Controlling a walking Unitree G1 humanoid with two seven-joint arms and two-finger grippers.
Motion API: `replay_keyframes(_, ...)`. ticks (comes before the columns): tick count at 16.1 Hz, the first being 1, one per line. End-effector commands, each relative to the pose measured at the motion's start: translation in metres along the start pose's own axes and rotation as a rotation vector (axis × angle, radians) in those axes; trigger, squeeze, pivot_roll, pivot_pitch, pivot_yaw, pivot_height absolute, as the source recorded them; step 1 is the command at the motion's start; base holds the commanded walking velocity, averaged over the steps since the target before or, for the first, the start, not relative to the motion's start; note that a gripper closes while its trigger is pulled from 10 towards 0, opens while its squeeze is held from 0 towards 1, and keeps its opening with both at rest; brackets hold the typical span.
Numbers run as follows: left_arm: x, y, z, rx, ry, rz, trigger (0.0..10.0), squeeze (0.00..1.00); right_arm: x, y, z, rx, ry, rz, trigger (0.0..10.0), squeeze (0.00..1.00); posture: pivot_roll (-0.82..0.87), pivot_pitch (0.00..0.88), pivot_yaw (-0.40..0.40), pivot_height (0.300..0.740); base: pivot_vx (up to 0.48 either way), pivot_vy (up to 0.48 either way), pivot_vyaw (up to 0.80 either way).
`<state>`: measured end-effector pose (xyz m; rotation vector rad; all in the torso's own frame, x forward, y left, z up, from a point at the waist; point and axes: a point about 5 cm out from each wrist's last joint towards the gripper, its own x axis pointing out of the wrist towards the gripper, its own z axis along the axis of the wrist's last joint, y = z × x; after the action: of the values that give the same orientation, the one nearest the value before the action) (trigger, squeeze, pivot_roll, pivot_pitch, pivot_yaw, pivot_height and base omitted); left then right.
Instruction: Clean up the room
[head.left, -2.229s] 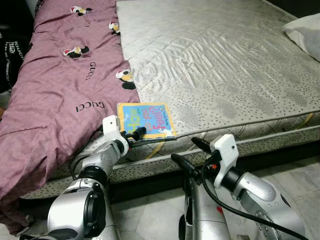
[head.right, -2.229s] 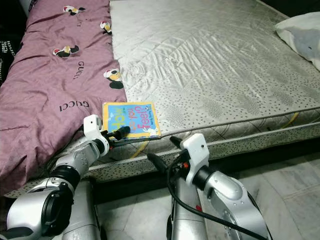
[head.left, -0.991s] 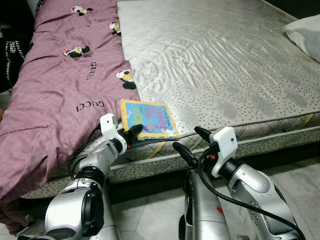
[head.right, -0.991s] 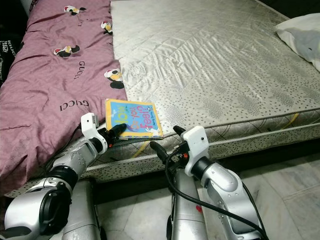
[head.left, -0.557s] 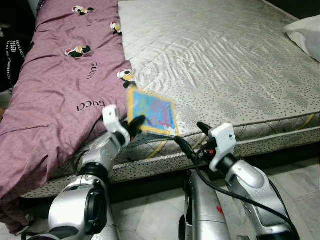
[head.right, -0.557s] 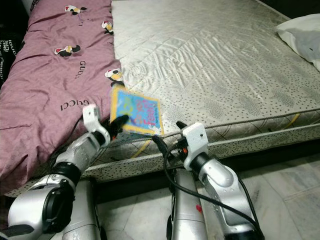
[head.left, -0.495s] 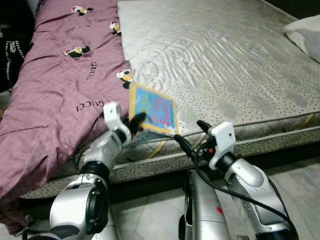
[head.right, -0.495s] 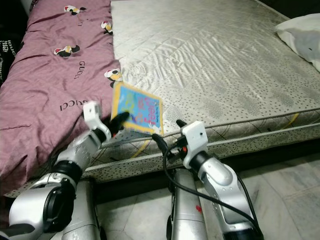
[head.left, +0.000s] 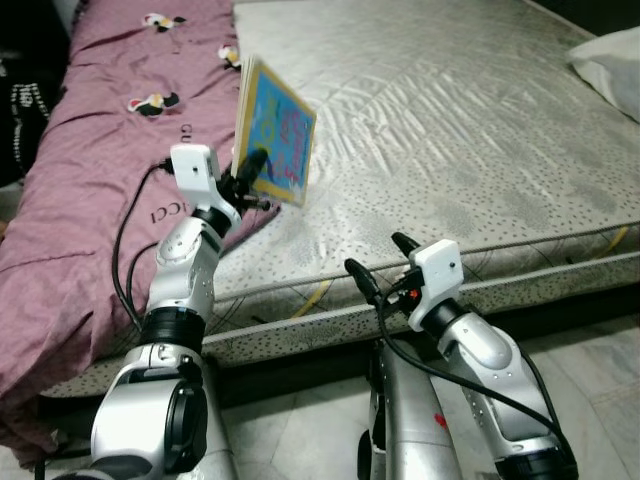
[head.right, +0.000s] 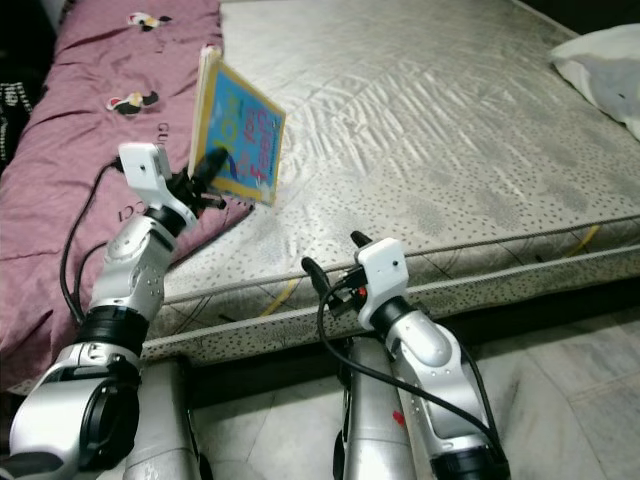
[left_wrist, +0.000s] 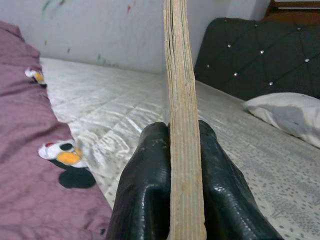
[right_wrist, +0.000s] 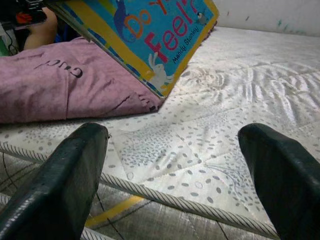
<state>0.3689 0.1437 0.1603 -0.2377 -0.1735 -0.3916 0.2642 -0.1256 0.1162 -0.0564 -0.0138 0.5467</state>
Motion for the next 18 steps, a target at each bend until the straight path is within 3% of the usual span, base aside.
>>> replay_keyframes(1,0.001,-0.001,0.009,0.043,-0.037,-0.005,0.0,0.0,0.001,-0.002,0.0,-0.008,0.001,-0.006,10.0,0.0,-0.07,0.0,0.001,0.477,0.0,0.0,0.0)
replay_keyframes(3,0.0,-0.002,0.009,0.047,-0.039,-0.002,0.0,0.0,0.001,-0.002,-0.001,-0.01,-0.003,-0.007,10.0,0.0,-0.07,0.0,0.001,0.477,0.0,0.0,0.0)
replay_keyframes(4,-0.025,-0.004,0.021,0.209,-0.091,0.014,0.0,0.0,0.008,-0.005,-0.001,0.075,-0.022,-0.067,10.0,0.0,-0.04,0.0,0.009,0.477,0.0,0.0,0.0)
replay_keyframes(5,-0.039,-0.006,0.016,0.293,-0.057,0.027,3.5,0.0,0.011,-0.009,0.0,0.1,-0.037,-0.114,10.0,0.0,-0.03,0.0,0.008,0.477,0.0,0.0,-0.7)
replay_keyframes(6,-0.041,-0.004,0.008,0.274,-0.013,0.048,10.0,0.0,0.011,-0.011,0.002,0.079,-0.048,-0.128,10.0,0.0,-0.03,0.0,0.007,0.477,0.0,0.0,-0.69)
replay_keyframes(12,-0.049,-0.019,-0.001,0.261,0.035,0.07,10.0,0.0,0.014,-0.013,0.004,0.065,-0.063,-0.147,10.0,0.0,-0.03,0.0,0.008,0.537,0.0,0.0,-0.09)
replay_keyframes(14,-0.05,-0.02,-0.002,0.261,0.04,0.073,10.0,0.0,0.013,-0.013,0.002,0.054,-0.057,-0.16,10.0,0.0,-0.03,0.0,0.009,0.556,0.0,0.0,0.0)
replay_keyframes(16,-0.055,-0.017,-0.006,0.295,0.069,0.144,10.0,0.0,0.013,-0.02,-0.005,-0.014,-0.007,-0.275,10.0,0.0,-0.03,0.0,0.014,0.561,0.0,0.0,0.0)
replay_keyframes(18,-0.061,-0.017,-0.007,0.289,0.073,0.152,10.0,0.0,0.01,-0.02,-0.005,-0.012,-0.026,-0.276,10.0,0.0,-0.03,0.0,0.02,0.561,0.0,0.0,0.0)
